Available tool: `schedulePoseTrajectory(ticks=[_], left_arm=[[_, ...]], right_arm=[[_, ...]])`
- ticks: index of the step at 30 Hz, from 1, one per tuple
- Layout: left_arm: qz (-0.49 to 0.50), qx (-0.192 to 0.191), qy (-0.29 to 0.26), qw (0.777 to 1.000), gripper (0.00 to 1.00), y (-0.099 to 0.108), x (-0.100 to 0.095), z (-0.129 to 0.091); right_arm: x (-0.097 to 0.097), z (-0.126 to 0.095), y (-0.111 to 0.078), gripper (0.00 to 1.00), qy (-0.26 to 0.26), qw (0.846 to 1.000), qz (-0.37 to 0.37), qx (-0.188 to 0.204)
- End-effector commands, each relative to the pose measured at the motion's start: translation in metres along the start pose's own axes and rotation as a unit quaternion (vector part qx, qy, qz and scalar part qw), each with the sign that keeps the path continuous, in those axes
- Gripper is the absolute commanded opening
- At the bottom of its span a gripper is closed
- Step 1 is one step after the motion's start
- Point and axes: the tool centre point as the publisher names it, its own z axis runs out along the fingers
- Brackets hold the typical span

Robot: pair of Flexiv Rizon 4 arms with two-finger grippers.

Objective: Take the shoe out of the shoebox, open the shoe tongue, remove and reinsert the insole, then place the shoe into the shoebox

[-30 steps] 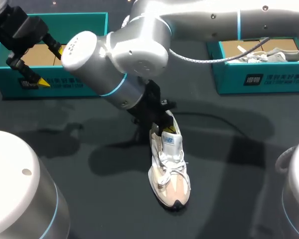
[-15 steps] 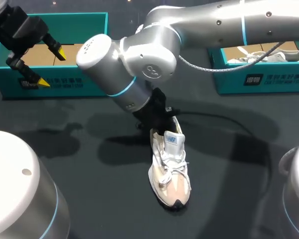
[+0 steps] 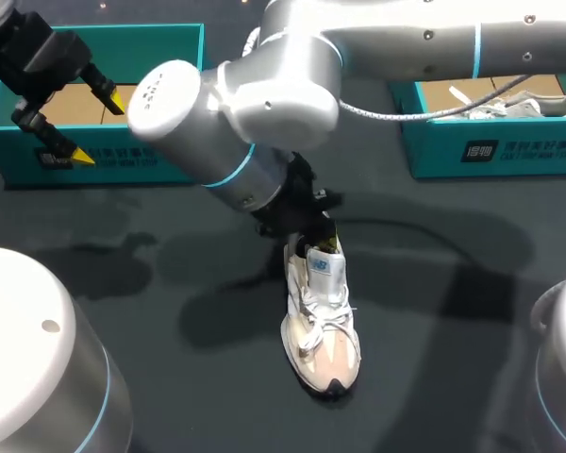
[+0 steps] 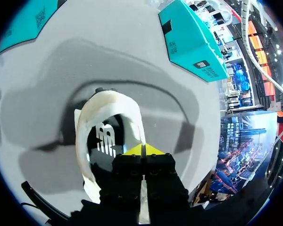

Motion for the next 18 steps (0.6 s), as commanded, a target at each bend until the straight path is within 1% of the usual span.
schedulePoseTrajectory(ticks=[1, 7, 12, 13, 16, 17, 18], left_arm=[[0.0, -0.001, 0.001, 1.0, 1.0, 0.0, 0.0, 0.0], [0.0, -0.001, 0.001, 1.0, 1.0, 0.0, 0.0, 0.0], [0.0, -0.001, 0.001, 1.0, 1.0, 0.0, 0.0, 0.0], [0.0, -0.001, 0.001, 1.0, 1.0, 0.0, 0.0, 0.0], [0.0, -0.001, 0.001, 1.0, 1.0, 0.0, 0.0, 0.0], [0.0, -0.001, 0.001, 1.0, 1.0, 0.0, 0.0, 0.0], [0.0, -0.001, 0.001, 1.0, 1.0, 0.0, 0.0, 0.0]], right_arm=[[0.003, -0.003, -0.002, 0.0, -0.016, 1.0, -0.002, -0.001], [0.008, 0.016, -0.005, 0.0, -0.003, 1.0, -0.009, 0.021], [0.013, 0.024, -0.008, 0.0, 0.003, 1.0, -0.013, 0.027], [0.015, 0.028, -0.008, 0.0, 0.001, 0.999, -0.014, 0.035], [0.016, 0.035, -0.008, 0.0, 0.008, 0.999, -0.015, 0.04], [0.017, 0.041, -0.008, 0.0, 0.016, 0.998, -0.014, 0.051], [0.017, 0.046, -0.008, 0.0, 0.027, 0.998, -0.016, 0.052]])
